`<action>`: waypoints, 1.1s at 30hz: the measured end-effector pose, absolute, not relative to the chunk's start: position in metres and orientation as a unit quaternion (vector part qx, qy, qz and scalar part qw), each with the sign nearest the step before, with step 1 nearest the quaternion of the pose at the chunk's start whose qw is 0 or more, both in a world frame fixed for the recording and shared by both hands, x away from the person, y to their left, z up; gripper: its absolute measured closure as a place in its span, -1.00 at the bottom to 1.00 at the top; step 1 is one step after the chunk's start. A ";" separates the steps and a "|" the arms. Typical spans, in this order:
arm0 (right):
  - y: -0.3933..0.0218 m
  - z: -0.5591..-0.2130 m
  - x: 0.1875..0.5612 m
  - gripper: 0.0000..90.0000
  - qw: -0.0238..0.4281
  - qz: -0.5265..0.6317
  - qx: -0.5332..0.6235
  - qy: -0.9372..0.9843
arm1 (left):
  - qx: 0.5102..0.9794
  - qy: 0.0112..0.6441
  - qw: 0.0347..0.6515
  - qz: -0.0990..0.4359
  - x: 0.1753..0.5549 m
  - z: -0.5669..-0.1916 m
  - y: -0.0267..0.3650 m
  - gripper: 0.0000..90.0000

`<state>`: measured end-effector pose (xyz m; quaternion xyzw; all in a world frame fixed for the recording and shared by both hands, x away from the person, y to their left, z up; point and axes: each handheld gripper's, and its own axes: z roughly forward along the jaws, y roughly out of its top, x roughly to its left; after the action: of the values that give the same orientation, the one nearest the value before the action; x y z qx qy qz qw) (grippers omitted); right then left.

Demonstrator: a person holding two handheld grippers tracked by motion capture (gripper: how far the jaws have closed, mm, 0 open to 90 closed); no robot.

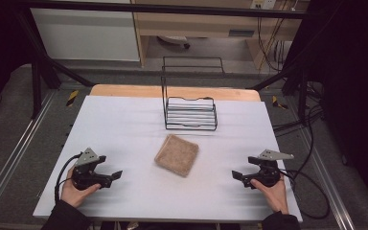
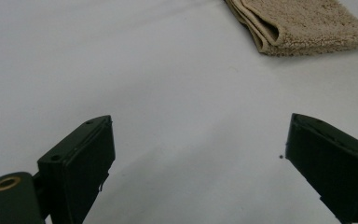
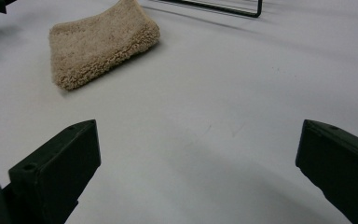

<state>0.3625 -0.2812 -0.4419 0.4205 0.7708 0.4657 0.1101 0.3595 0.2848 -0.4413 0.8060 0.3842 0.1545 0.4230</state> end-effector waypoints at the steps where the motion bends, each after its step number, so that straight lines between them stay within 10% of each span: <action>1: -0.281 -0.442 0.363 -0.99 0.110 0.466 0.420 0.771 | 0.806 0.384 0.423 0.155 0.360 -0.441 0.285 -0.82; 33: -0.271 -0.442 0.363 -0.99 0.120 0.444 0.417 0.784 | 0.811 0.384 0.416 0.143 0.362 -0.431 0.240 -0.72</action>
<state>0.3627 -0.2710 -0.4422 0.4168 0.7840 0.4440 0.1204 0.3620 0.2404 -0.4310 0.8114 0.3844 0.1431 0.4164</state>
